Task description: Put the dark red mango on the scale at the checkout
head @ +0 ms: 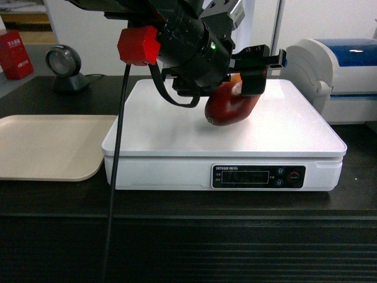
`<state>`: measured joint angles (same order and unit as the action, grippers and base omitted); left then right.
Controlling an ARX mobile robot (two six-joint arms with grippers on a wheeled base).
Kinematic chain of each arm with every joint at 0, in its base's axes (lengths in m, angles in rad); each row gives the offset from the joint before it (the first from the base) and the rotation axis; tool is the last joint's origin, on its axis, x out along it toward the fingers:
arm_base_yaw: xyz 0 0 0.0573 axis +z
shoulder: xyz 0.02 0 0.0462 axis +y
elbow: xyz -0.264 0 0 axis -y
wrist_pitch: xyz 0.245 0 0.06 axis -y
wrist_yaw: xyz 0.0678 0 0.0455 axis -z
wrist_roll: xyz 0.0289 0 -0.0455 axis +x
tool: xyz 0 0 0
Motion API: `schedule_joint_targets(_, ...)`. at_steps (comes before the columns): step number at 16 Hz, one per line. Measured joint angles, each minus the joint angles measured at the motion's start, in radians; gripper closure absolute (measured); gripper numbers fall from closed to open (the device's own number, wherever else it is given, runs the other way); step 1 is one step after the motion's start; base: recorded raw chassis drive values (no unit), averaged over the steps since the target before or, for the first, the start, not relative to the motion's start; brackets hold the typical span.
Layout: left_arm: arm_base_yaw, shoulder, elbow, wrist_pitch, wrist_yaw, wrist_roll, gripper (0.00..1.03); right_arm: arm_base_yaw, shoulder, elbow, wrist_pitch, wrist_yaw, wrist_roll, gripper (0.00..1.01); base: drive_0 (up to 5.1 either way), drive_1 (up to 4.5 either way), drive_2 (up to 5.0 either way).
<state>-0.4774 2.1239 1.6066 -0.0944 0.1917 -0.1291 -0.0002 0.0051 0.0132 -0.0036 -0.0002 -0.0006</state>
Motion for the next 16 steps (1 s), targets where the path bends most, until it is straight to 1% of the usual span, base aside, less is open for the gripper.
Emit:
schedule_joint_targets(2,0.009,0.039,0.048,-0.008,-0.034,-0.069,0.42,0.0,0.0,0.0,0.0,0.0,0.0,0.03,0.0,0.0,0.0)
schedule_joint_targets(3,0.013,0.05,0.071,-0.009,-0.054,-0.111,0.42,0.0,0.0,0.0,0.0,0.0,0.0,0.03,0.0,0.0,0.0)
schedule_joint_targets(4,0.019,0.055,0.086,-0.011,-0.063,-0.138,0.42,0.0,0.0,0.0,0.0,0.0,0.0,0.03,0.0,0.0,0.0)
schedule_joint_targets(5,0.023,0.064,0.107,-0.023,-0.065,-0.175,0.42,0.0,0.0,0.0,0.0,0.0,0.0,0.03,0.0,0.0,0.0)
schedule_joint_targets(7,0.021,0.081,0.134,-0.051,-0.072,-0.213,0.42,0.0,0.0,0.0,0.0,0.0,0.0,0.03,0.0,0.0,0.0)
schedule_joint_targets(8,0.021,0.091,0.14,-0.061,-0.09,-0.222,0.34,0.0,0.0,0.0,0.0,0.0,0.0,0.03,0.0,0.0,0.0)
schedule_joint_targets(9,0.021,0.103,0.15,-0.072,-0.108,-0.234,0.23,0.0,0.0,0.0,0.0,0.0,0.0,0.03,0.0,0.0,0.0)
schedule_joint_targets(10,0.021,0.109,0.158,-0.077,-0.113,-0.241,0.15,0.0,0.0,0.0,0.0,0.0,0.0,0.03,0.0,0.0,0.0)
schedule_joint_targets(11,0.021,0.111,0.162,-0.077,-0.117,-0.252,0.14,0.0,0.0,0.0,0.0,0.0,0.0,0.03,0.0,0.0,0.0)
schedule_joint_targets(12,0.021,0.111,0.166,-0.075,-0.119,-0.259,0.04,0.0,0.0,0.0,0.0,0.0,0.0,0.03,0.0,0.0,0.0)
schedule_joint_targets(15,0.023,0.106,0.166,-0.039,-0.123,-0.255,0.05,0.0,0.0,0.0,0.0,0.0,0.0,0.03,0.0,0.0,0.0)
schedule_joint_targets(16,0.025,0.069,0.138,0.015,-0.126,-0.227,0.05,0.0,0.0,0.0,0.0,0.0,0.0,0.03,0.0,0.0,0.0)
